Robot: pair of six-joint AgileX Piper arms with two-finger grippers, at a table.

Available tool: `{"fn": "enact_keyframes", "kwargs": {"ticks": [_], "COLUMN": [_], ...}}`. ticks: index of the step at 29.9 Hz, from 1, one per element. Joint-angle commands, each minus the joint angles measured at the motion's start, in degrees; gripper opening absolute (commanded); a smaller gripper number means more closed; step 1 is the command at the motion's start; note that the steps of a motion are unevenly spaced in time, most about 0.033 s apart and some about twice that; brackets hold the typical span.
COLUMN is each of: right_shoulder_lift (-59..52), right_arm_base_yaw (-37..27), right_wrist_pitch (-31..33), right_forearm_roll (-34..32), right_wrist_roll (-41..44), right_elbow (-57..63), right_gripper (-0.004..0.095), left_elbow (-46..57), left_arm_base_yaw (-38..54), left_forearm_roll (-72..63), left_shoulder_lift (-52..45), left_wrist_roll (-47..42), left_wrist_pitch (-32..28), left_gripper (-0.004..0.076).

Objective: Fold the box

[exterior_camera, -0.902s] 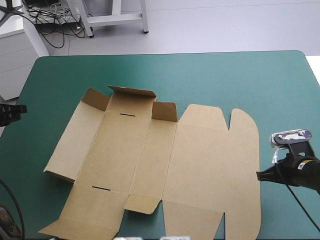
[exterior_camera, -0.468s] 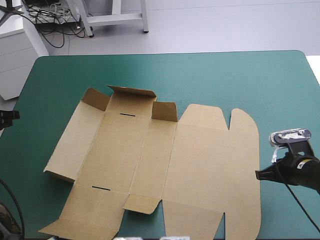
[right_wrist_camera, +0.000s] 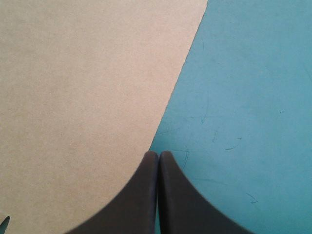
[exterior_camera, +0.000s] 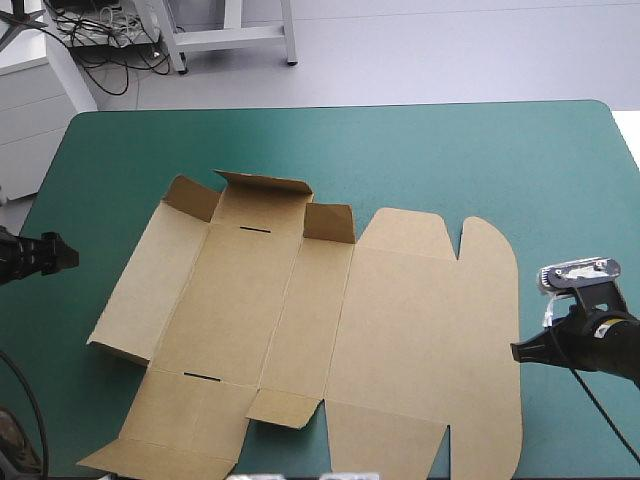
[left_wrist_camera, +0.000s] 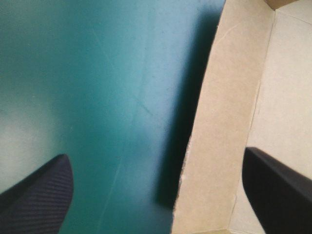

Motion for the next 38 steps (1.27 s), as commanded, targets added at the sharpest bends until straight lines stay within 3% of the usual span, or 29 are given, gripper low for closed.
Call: {"fn": "enact_keyframes", "kwargs": {"ticks": [1, 5, 9, 18, 38], "right_shoulder_lift": [-0.5, -0.5, -0.5, -0.5, -0.5], "right_arm_base_yaw": [-0.4, -0.4, -0.4, -0.4, -0.4], "right_wrist_pitch": [-1.9, -1.9, -1.9, -1.5, -1.5], "right_forearm_roll": [0.5, 0.5, 0.6, 0.7, 0.7], "right_wrist_roll": [-0.7, -0.7, -0.7, -0.7, -0.7], "right_elbow": [-1.3, -1.3, -1.3, -1.3, -1.3], "right_gripper": [-0.0020, -0.0020, -0.0020, -0.0020, -0.0020], "left_elbow": [0.1, 0.3, 0.3, 3.2, 10.9], "left_arm_base_yaw": [-1.2, -1.7, -2.2, -10.9, -21.6], "left_forearm_roll": [-4.4, -5.0, -9.6, -3.6, -3.4], "left_shoulder_lift": [-0.9, 1.8, 6.1, 13.5, 14.8], "left_wrist_roll": [-1.4, 0.8, 3.1, 4.7, 4.4], "left_wrist_pitch": [-1.7, -1.4, 3.4, 3.4, 3.4], "left_gripper": [0.0711, 0.0690, 0.0685, 0.0685, 0.0590]}}
